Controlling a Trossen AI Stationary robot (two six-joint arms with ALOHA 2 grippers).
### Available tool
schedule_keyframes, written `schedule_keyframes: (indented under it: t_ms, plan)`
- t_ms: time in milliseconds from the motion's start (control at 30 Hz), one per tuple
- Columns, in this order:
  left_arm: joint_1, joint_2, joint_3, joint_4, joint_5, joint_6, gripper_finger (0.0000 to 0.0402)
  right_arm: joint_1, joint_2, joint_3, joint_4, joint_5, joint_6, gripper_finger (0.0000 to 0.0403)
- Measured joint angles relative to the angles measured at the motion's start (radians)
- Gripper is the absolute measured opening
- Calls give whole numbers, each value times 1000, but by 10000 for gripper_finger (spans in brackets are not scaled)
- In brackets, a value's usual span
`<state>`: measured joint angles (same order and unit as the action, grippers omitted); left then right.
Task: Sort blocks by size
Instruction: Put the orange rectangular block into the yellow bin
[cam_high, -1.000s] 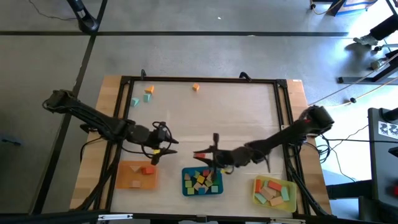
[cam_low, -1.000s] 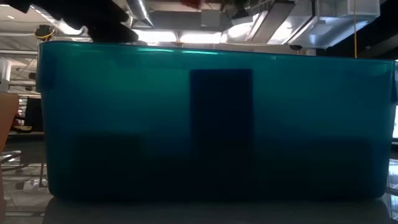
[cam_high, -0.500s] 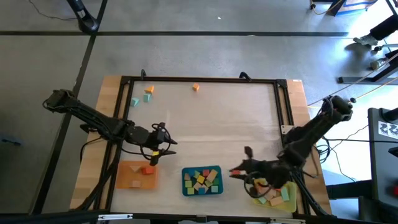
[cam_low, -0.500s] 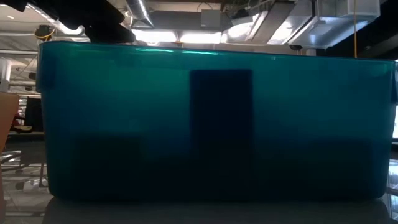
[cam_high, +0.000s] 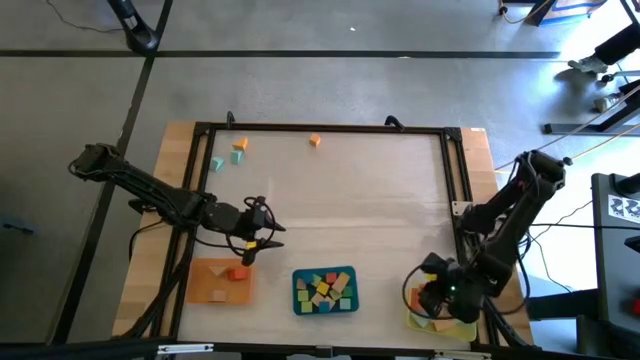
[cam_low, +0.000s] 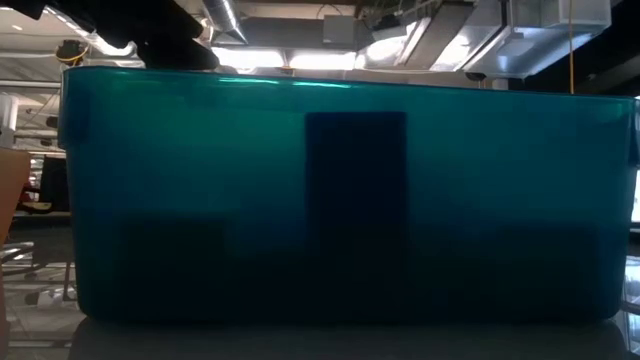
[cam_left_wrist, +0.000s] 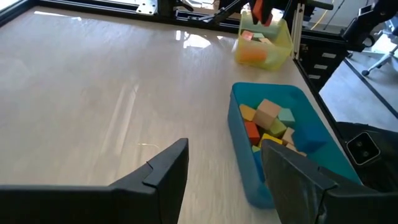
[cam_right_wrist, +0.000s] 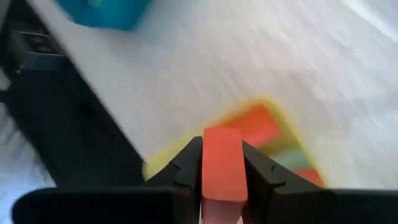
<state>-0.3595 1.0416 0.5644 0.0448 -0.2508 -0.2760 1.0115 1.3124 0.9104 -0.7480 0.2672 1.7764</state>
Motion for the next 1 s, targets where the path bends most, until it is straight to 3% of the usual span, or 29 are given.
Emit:
schedule_keyframes:
  t_ms: [200,400,1000]
  plan:
    - [0,1,0,2,-20,9,186,51,1,-70,4,7,203,73]
    - [0,1,0,16,-68,22,186,50,38,-94,60,-102,210,74]
    - [16,1,0,19,-76,22,186,117,47,-81,46,-134,403,74]
